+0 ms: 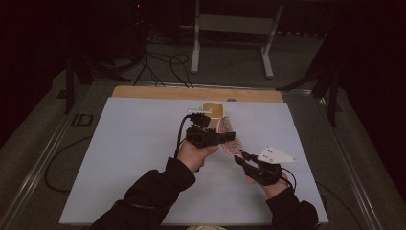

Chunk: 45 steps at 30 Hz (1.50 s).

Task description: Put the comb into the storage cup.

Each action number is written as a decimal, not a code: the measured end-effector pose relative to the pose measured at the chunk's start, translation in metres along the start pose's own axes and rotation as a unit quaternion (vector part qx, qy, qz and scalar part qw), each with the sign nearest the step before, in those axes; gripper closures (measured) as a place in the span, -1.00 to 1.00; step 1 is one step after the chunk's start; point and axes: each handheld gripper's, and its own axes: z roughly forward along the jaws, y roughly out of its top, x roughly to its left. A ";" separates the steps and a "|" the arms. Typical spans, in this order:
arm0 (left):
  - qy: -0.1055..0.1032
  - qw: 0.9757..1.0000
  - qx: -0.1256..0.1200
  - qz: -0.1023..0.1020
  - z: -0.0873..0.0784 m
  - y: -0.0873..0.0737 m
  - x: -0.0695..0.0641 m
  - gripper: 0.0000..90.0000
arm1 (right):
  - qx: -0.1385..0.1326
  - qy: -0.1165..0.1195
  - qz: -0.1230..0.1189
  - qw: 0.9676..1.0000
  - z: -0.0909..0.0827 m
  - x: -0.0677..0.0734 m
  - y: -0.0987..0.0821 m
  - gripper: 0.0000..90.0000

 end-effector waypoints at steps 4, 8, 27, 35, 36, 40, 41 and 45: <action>0.003 1.000 -0.003 0.000 0.000 0.000 -0.001 0.18 | 0.001 -0.005 -0.003 1.000 0.000 0.001 0.000 0.59; 0.007 1.000 -0.004 0.008 0.001 0.000 -0.002 0.25 | 0.003 -0.006 -0.006 1.000 0.000 0.001 0.000 0.59; 0.001 0.999 -0.004 0.047 -0.006 0.009 -0.016 0.48 | -0.022 0.006 0.002 1.000 -0.002 -0.001 0.000 0.02; 0.002 0.998 -0.011 0.065 -0.015 0.017 -0.020 0.48 | -0.020 0.012 0.020 1.000 -0.002 -0.002 0.001 -0.52; 0.004 0.998 -0.014 0.066 -0.017 0.018 -0.021 0.48 | -0.021 0.009 0.020 1.000 -0.002 -0.001 0.001 -0.55; 0.002 0.997 -0.018 0.073 -0.022 0.022 -0.022 0.48 | -0.022 0.014 0.026 0.999 -0.002 -0.002 0.001 -0.67; 0.003 0.997 -0.019 0.075 -0.023 0.023 -0.022 0.48 | -0.021 0.018 0.025 0.999 -0.002 -0.002 0.001 -0.72; 0.001 0.996 -0.027 0.081 -0.028 0.027 -0.024 0.48 | -0.015 0.029 0.023 0.999 -0.003 -0.001 0.000 -0.79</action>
